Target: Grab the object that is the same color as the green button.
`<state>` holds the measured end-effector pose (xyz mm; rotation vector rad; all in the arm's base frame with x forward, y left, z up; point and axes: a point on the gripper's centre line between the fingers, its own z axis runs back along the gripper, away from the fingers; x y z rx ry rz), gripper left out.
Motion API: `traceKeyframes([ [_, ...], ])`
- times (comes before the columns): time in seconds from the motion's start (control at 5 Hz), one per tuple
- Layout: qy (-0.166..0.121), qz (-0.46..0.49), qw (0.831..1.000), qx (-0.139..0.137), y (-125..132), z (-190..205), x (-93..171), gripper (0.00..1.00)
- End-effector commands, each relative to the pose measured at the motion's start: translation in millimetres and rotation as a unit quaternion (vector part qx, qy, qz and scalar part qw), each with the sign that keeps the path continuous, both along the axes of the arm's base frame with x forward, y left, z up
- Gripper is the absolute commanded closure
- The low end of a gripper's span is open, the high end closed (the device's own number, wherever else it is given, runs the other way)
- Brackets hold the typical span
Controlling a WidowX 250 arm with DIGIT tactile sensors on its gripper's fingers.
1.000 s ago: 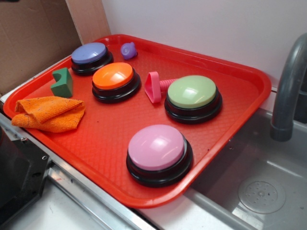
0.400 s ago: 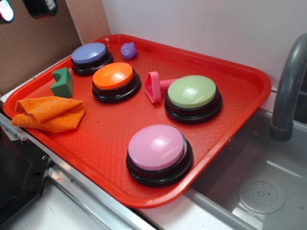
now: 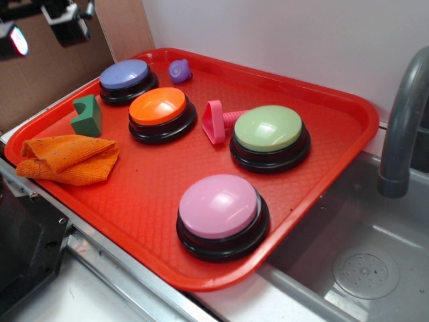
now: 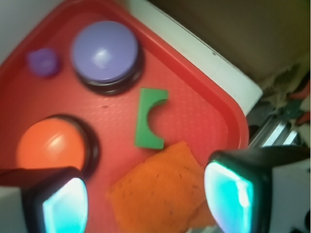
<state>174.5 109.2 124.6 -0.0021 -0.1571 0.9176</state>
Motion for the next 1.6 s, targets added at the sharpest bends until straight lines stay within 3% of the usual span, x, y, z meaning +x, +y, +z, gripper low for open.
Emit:
traceKeyframes([
  [0.0,-0.051,0.061,0.997,-0.022,25.1,-41.5,17.0,0.00],
  [0.2,-0.033,0.076,0.997,0.002,28.8,-61.7,24.3,0.00],
  [0.4,-0.018,0.066,0.998,-0.012,23.8,-86.4,29.1,0.00],
  [0.8,-0.009,0.048,0.999,-0.002,11.4,-104.3,34.1,0.00],
  [1.0,-0.012,0.039,0.999,0.001,3.1,-106.0,35.4,0.95],
  [1.4,-0.011,0.018,1.000,-0.013,0.7,-103.4,33.2,1.00],
])
